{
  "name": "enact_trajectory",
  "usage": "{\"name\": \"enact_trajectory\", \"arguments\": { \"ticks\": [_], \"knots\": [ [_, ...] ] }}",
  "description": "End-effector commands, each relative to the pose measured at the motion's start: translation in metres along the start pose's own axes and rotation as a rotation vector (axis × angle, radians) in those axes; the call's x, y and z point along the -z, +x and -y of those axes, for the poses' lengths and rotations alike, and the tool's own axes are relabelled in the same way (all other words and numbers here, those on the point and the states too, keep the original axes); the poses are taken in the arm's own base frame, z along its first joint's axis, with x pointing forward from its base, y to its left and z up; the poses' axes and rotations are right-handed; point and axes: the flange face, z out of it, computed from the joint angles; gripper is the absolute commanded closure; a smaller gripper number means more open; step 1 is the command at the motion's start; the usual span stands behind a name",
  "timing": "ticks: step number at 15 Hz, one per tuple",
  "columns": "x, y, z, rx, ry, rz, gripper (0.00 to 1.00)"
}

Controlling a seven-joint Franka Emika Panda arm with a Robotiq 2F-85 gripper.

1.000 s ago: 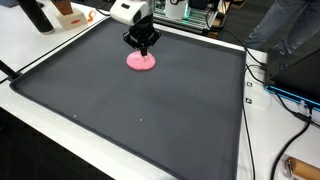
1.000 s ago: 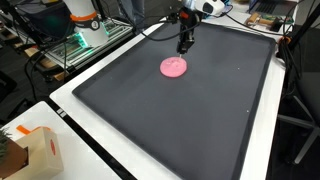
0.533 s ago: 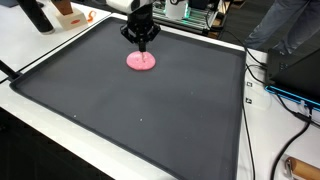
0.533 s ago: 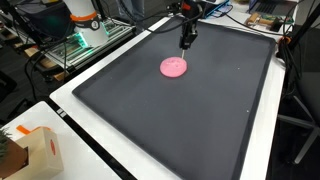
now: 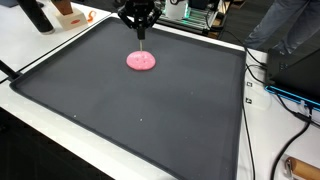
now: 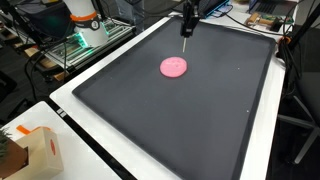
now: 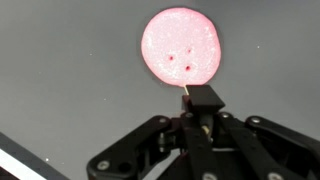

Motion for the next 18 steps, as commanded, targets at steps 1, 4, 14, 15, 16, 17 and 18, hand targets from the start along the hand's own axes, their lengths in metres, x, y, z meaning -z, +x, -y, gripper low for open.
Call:
{"name": "enact_trajectory", "arguments": {
  "ticks": [1,4,14,15,16,17,18],
  "knots": [
    [0.028,-0.009,0.009,0.0,0.01,0.008,0.97],
    [0.05,-0.014,0.013,-0.004,0.008,0.01,0.97],
    [0.096,-0.018,0.019,-0.017,0.008,-0.012,0.87],
    [0.1,-0.018,0.02,-0.02,0.01,-0.016,0.87],
    [0.102,-0.019,0.02,-0.021,0.011,-0.018,0.87],
    [0.103,-0.019,0.02,-0.021,0.012,-0.018,0.87],
    [0.103,-0.019,0.021,-0.021,0.012,-0.017,0.87]
  ]
}}
